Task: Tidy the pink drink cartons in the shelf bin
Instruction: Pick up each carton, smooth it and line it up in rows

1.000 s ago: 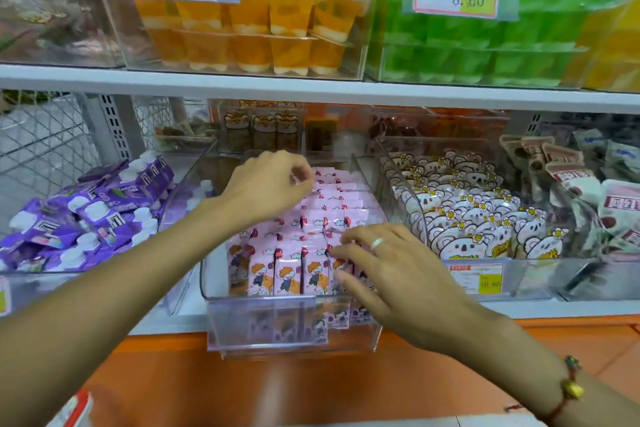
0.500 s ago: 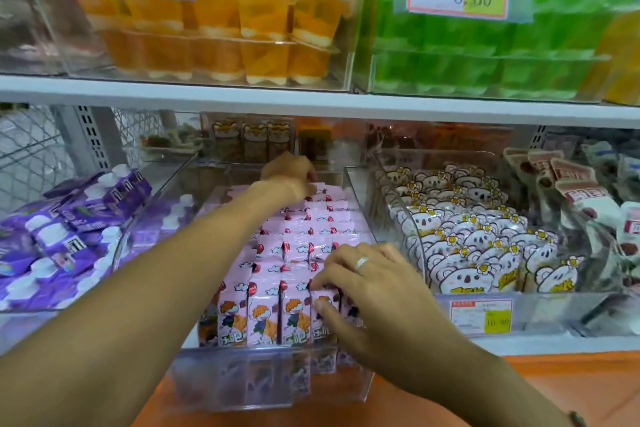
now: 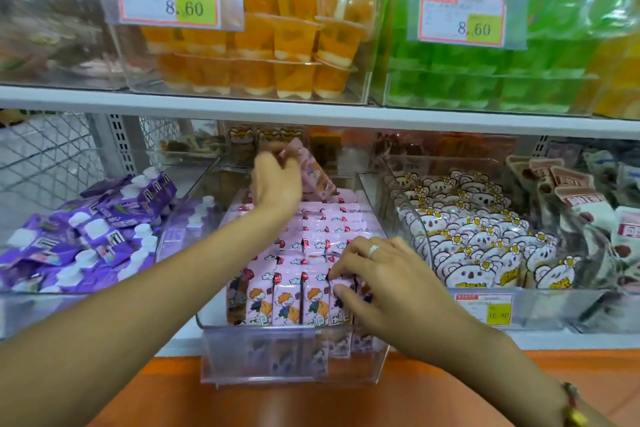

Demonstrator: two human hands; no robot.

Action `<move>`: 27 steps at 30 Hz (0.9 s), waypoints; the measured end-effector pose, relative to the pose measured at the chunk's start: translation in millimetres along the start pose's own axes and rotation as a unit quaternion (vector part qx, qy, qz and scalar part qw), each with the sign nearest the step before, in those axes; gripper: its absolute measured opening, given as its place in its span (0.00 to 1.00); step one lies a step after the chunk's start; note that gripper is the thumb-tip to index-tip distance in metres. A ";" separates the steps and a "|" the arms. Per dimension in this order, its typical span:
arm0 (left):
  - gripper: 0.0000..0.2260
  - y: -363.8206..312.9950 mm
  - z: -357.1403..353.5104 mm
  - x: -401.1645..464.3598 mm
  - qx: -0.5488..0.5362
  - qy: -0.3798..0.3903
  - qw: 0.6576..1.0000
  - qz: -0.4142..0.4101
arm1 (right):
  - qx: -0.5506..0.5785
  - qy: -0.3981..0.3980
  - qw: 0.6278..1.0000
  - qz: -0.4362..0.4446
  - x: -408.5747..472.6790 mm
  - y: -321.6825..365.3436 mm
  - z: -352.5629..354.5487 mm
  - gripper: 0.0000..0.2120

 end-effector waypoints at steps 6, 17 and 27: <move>0.03 -16.5 59.2 -47.7 -0.118 0.028 0.992 -0.022 | 0.210 -0.136 0.963 -0.101 13.2 -3.2 38.7 0.11; 0.07 -12.1 73.1 -99.7 -0.181 0.148 0.972 0.022 | 0.552 -0.049 0.807 -0.203 20.0 8.2 6.1 0.09; 0.19 -14.6 57.1 -118.3 0.005 0.195 0.974 -0.117 | 0.676 -0.090 0.696 -0.226 20.6 7.0 -4.3 0.15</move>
Point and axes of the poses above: each hand's wrist, its own x-axis towards the middle knuckle, its own z-axis out of the back of the hand, y = z × x, the point moved 7 cm from there along x, towards the middle knuckle, and after that the axes turned 2 degrees about -x, right-handed, at the moved point
